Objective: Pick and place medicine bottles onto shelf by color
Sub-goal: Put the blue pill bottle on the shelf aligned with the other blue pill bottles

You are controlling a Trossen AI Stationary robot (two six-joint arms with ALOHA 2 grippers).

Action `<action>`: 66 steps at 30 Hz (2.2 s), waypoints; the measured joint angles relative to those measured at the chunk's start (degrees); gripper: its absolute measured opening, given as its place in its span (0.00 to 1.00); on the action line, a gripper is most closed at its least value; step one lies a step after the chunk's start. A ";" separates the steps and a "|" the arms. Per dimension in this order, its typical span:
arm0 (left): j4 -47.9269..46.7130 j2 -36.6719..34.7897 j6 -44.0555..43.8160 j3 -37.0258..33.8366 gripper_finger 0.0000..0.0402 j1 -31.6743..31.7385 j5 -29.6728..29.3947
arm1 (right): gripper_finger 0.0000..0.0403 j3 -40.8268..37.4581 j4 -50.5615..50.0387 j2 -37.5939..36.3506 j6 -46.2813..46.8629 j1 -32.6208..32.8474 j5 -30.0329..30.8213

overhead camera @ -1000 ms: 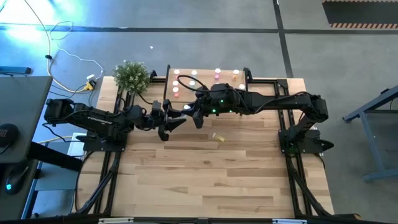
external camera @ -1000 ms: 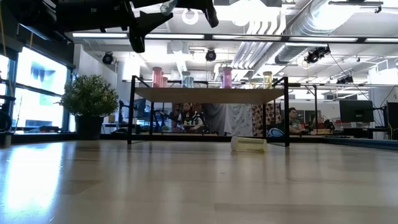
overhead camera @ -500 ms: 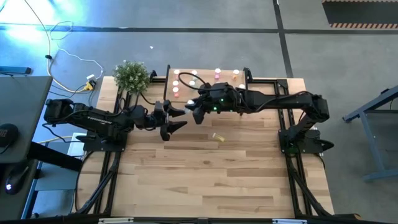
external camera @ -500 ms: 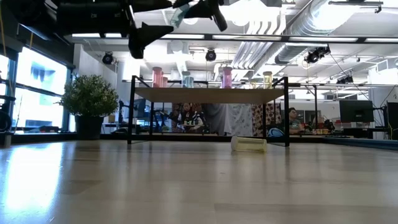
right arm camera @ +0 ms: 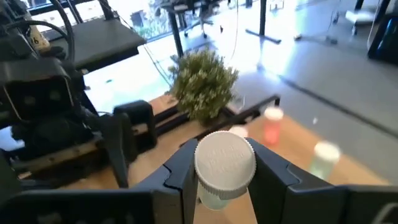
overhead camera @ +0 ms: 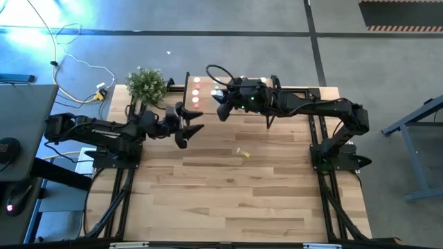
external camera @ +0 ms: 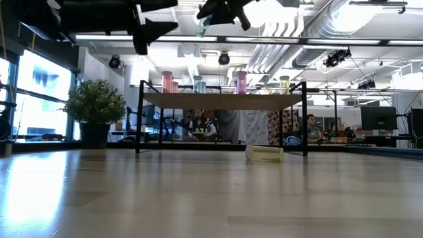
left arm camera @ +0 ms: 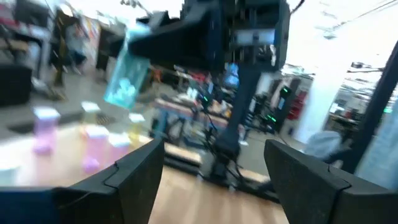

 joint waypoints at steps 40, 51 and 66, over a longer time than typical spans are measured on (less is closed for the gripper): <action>-14.19 -11.95 3.30 0.00 0.67 1.41 -7.28 | 0.25 0.02 -1.79 13.55 -12.41 -5.50 -4.59; -14.19 -11.91 3.30 0.00 0.67 1.41 -7.43 | 0.25 0.07 -1.88 14.34 -11.97 -5.91 -5.64; -14.16 -11.91 3.23 0.00 0.67 1.41 -7.41 | 0.38 0.04 -2.34 14.49 -10.88 -5.86 -4.70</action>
